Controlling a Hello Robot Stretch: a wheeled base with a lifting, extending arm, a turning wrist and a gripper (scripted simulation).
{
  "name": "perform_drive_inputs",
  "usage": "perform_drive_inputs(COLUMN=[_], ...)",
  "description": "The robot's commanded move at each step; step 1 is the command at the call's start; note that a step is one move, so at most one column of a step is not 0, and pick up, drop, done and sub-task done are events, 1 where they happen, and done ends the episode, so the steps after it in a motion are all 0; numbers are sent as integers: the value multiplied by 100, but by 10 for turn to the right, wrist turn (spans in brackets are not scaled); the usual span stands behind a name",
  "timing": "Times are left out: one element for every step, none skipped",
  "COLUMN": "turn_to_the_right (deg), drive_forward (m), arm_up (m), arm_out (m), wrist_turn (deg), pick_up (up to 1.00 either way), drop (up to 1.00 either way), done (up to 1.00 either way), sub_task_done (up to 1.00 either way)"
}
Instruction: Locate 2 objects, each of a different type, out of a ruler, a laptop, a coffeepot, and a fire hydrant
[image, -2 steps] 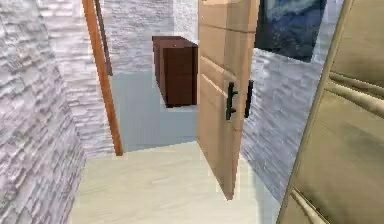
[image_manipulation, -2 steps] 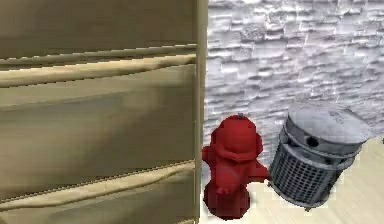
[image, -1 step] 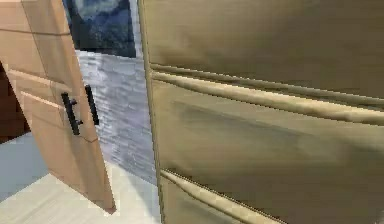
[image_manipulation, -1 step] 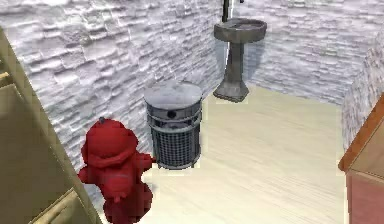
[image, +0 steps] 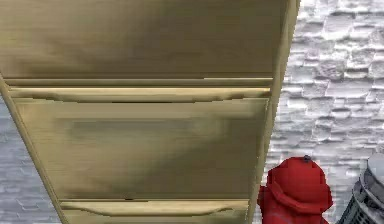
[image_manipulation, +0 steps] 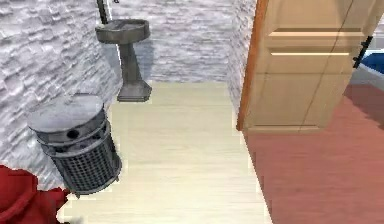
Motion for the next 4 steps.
perform_drive_inputs(turn_to_the_right=[0,390,0,450], drive_forward=[15,0,0,0], arm_up=[0,0,0,0], arm_out=[0,0,0,0], wrist_turn=[0,0,0,0], pick_up=[0,0,0,0], drop=[0,0,0,0], done=[0,0,0,0], sub_task_done=[0,0,100,0])
